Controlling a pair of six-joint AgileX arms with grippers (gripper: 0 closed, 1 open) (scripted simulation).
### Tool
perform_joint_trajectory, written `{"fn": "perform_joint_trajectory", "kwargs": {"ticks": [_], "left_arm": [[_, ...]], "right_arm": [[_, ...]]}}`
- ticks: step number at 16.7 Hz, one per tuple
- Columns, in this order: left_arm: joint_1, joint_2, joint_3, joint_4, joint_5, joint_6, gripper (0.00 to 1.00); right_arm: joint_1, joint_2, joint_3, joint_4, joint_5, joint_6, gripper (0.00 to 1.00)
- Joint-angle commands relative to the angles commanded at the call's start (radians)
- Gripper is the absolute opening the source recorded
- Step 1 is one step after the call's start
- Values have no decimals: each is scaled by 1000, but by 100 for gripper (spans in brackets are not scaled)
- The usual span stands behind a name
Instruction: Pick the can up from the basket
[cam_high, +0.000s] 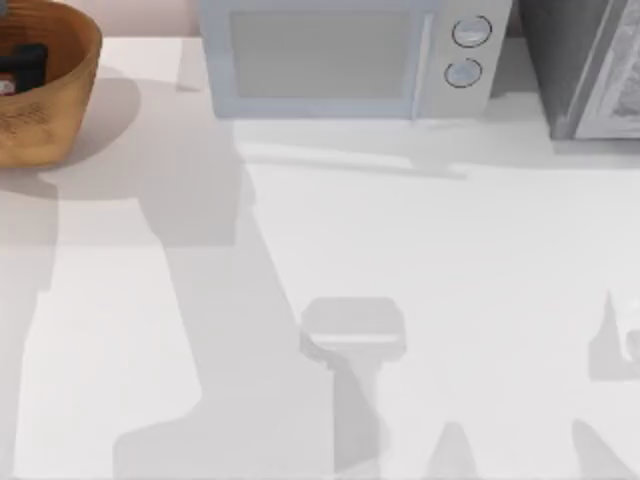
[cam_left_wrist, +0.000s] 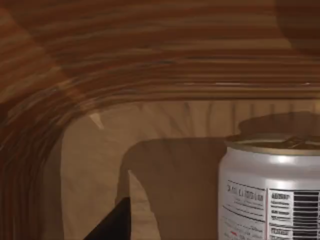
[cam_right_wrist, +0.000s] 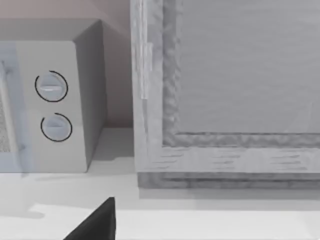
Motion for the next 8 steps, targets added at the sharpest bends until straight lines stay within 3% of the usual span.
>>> {"fn": "perform_joint_trajectory", "kwargs": {"ticks": [6,8], "left_arm": [[-3,21,-8,29,-1,-3,100],[-3,21,-8,29,-1,-3,85]], "right_arm": [[0,0,0,0,0,0,100],[0,0,0,0,0,0,100]]}}
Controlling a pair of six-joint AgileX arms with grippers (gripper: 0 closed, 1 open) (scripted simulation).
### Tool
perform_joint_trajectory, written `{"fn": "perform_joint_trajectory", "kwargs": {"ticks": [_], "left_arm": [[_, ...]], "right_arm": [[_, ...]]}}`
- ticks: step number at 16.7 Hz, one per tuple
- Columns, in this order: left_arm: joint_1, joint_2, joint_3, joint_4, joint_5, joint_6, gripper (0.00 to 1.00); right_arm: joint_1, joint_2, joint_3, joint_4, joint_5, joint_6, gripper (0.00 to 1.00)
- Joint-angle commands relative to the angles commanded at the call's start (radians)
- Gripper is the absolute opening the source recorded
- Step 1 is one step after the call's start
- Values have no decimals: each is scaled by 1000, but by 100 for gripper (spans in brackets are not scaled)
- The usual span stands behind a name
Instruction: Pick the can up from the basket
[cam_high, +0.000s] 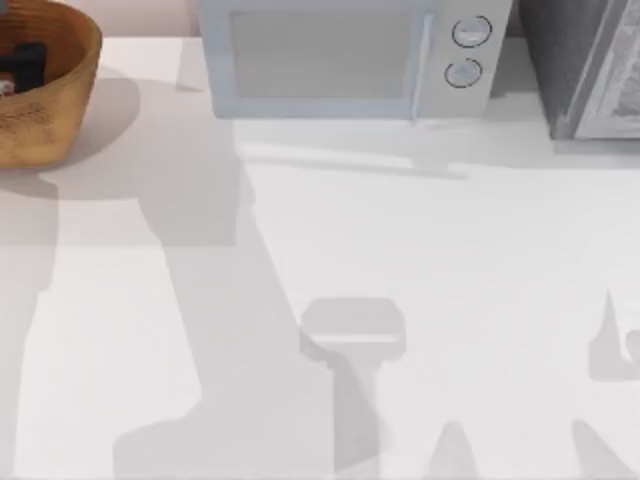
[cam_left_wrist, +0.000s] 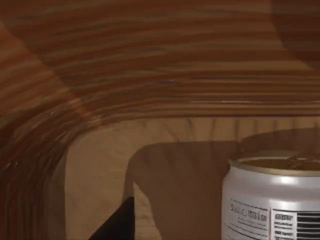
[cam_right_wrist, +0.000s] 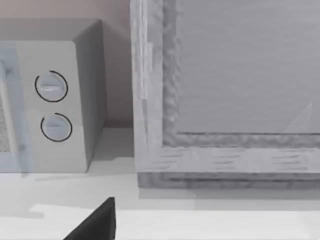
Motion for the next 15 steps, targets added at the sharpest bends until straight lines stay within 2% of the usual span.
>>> {"fn": "perform_joint_trajectory", "kwargs": {"ticks": [11,15], "left_arm": [[0,0,0,0,0,0,2],[0,0,0,0,0,0,0]], "right_arm": [[0,0,0,0,0,0,100],[0,0,0,0,0,0,100]]}}
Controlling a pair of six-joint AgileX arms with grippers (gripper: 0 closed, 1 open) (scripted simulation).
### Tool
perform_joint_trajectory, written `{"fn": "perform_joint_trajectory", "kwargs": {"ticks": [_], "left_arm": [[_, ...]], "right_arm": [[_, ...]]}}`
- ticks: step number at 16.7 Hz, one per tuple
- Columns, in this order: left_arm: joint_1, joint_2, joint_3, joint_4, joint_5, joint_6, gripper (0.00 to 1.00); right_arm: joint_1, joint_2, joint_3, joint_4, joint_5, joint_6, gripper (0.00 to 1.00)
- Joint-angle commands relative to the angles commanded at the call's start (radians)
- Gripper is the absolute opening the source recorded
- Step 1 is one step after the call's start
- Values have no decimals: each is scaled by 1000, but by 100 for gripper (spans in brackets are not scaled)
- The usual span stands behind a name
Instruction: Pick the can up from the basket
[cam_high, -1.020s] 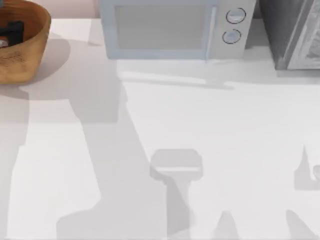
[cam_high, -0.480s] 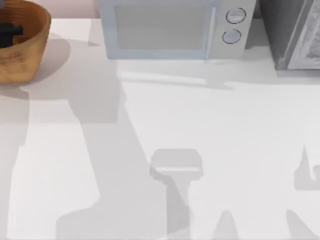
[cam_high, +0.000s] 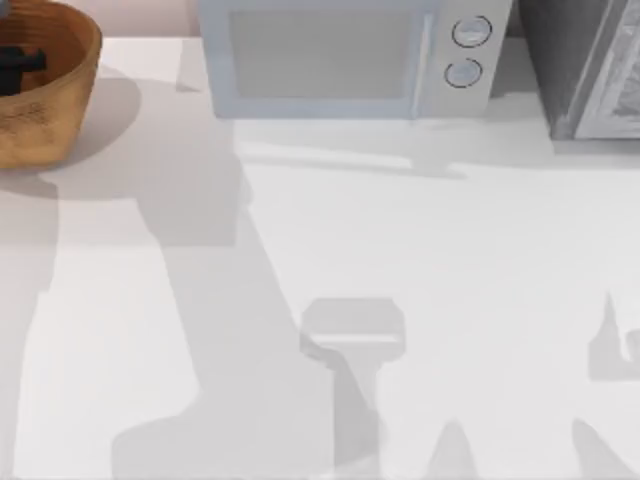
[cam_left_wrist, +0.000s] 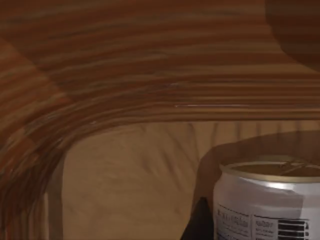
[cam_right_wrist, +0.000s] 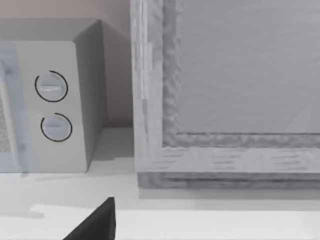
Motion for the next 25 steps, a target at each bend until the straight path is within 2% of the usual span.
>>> {"fn": "perform_joint_trajectory", "kwargs": {"ticks": [7,11,14,17,21,25], "left_arm": [[1,-38,6,-1,-7,2,0],[-49,-170,-114,24,-58,-20,0],[-104,-373,-295,99,-95,-45,0],[-147,-657,-548,211,-124,-68,0],[-169,-1100,-918,365,-146,-87,0],[-171,-1440,-1201,515,-173,-89,0]], "right_arm": [[0,0,0,0,0,0,100],[0,0,0,0,0,0,100],[0,0,0,0,0,0,100],[0,0,0,0,0,0,100],[0,0,0,0,0,0,100],[0,0,0,0,0,0,100]]}}
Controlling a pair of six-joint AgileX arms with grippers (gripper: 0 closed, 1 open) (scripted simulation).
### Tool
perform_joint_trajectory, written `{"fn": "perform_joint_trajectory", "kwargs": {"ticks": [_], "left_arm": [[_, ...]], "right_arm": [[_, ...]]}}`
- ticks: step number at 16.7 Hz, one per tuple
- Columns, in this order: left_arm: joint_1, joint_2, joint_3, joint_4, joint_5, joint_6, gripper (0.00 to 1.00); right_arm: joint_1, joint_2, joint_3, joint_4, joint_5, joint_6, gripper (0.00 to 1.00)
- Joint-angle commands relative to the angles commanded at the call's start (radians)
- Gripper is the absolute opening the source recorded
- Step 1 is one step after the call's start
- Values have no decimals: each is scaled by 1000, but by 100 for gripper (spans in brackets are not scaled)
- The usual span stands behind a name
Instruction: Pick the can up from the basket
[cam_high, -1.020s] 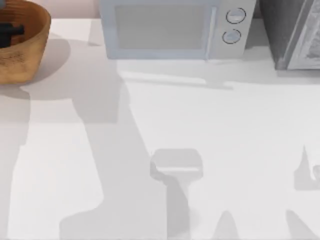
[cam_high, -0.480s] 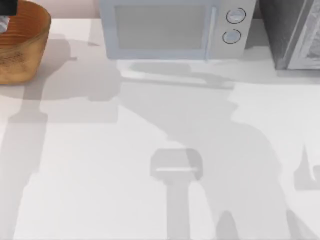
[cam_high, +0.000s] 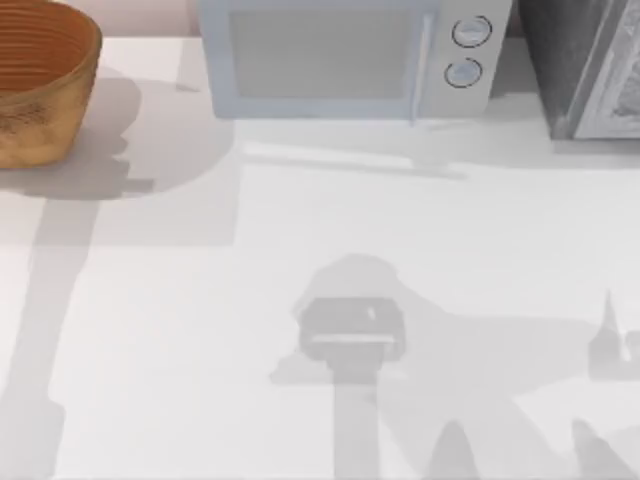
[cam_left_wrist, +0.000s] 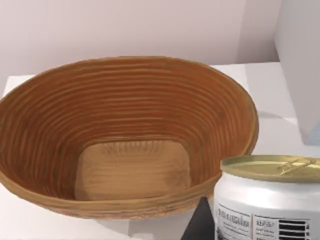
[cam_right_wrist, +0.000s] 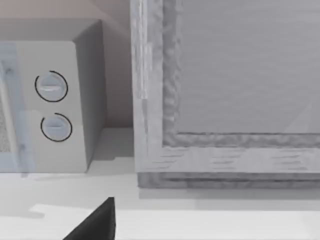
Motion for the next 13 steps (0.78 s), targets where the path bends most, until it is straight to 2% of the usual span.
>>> {"fn": "perform_joint_trajectory", "kwargs": {"ticks": [6,13], "left_arm": [[11,-354,-353,188,-3,-18,0],[16,-953,-955,401,14,-66,0]], "right_arm": [[0,0,0,0,0,0,100],[0,0,0,0,0,0,100]]}}
